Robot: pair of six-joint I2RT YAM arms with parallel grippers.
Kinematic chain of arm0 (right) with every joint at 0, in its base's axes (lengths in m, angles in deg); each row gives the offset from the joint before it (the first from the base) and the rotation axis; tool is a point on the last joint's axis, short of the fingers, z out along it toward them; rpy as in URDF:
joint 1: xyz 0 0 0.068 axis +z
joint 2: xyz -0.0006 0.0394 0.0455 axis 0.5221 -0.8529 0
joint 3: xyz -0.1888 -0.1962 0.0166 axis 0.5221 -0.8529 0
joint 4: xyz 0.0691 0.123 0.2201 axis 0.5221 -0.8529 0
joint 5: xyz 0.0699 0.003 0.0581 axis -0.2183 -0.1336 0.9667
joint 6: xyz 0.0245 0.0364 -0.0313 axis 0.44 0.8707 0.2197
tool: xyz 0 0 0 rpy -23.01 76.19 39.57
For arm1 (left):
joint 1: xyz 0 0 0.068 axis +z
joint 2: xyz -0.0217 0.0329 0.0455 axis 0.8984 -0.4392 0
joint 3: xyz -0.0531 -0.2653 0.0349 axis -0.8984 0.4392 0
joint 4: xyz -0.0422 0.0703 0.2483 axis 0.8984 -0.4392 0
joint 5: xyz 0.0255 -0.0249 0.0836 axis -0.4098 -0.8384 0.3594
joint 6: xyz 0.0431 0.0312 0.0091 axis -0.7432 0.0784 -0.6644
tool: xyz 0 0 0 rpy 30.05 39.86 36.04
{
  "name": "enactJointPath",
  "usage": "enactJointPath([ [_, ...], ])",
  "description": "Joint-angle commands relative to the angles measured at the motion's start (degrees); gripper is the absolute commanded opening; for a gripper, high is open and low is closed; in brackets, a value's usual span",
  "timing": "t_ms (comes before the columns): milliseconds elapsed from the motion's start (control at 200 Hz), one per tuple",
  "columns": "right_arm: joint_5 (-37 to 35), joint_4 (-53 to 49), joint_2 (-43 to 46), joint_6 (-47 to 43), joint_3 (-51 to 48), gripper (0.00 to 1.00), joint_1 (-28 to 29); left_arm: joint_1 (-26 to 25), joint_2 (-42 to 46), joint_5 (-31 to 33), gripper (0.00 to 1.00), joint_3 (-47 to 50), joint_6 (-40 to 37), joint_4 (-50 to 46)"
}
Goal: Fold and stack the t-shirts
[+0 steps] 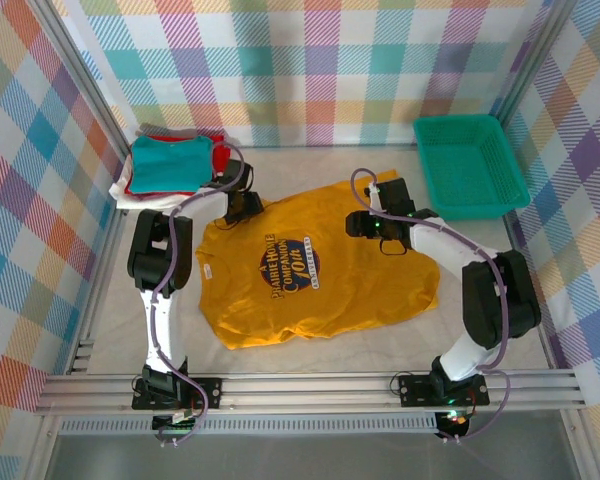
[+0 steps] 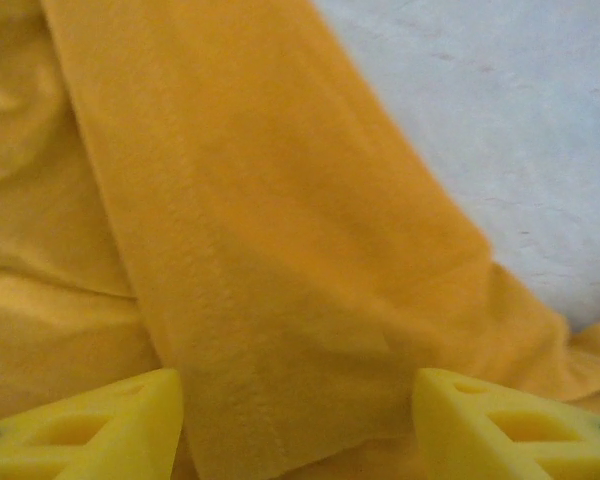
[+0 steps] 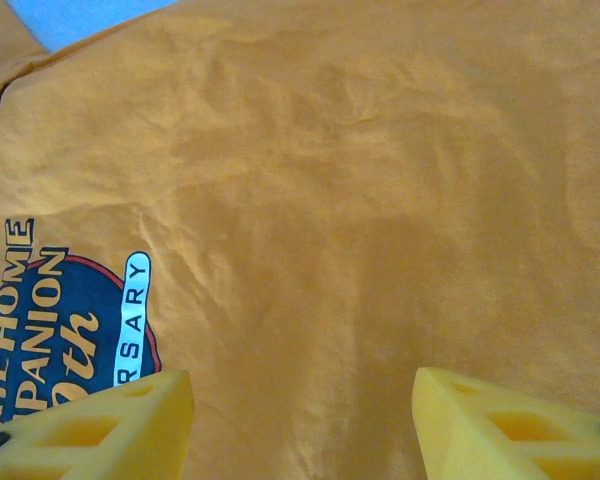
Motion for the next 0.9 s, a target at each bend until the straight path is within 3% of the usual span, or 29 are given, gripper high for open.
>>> enactJointPath([
  [0, 1.85, -0.76, 2.71, -1.07, 0.11, 0.61, 0.04, 0.48, 2.73, 3.0, 0.62, 2.54, 3.67, 1.13],
  [170, 2.55, -1.63, 3.36, -1.29, 0.66, 0.61, 0.07, 0.4, -0.34, 0.76, 0.58, 1.11, 4.07, 2.52],
  [240, 2.65, -1.7, 3.73, -0.95, 0.75, 0.61, 0.07, 0.4, -1.31, 0.02, 0.46, 0.83, 4.09, 3.2],
  [315, 2.93, -1.9, 4.09, -0.59, 0.79, 0.61, 0.05, 0.39, -1.91, -0.15, 0.44, 0.41, 3.91, 3.46],
  [375, 3.18, -2.01, 4.28, -0.25, 0.77, 0.62, 0.06, 0.39, -2.27, -0.01, 0.34, -0.15, 3.55, 2.98],
  [505, 3.53, -2.25, 4.64, 0.39, 0.83, 0.62, 0.07, 0.31, -2.12, 0.76, 0.22, -1.12, 3.11, 1.87],
  [635, 3.96, -2.65, 4.73, 0.72, 1.39, 0.62, 0.07, -0.28, -1.12, 2.31, 0.17, -3.18, 2.06, -0.9],
  [810, 4.58, -2.78, 4.9, 0.98, 1.86, 0.63, 0.03, -0.66, -0.11, 3.56, 0.21, -5.26, 0.87, -3.15],
  [895, 4.67, -2.71, 5.12, 1.1, 1.85, 0.63, 0.07, -0.66, -0.42, 4.13, 0.15, -5.43, 0.62, -3.07],
])
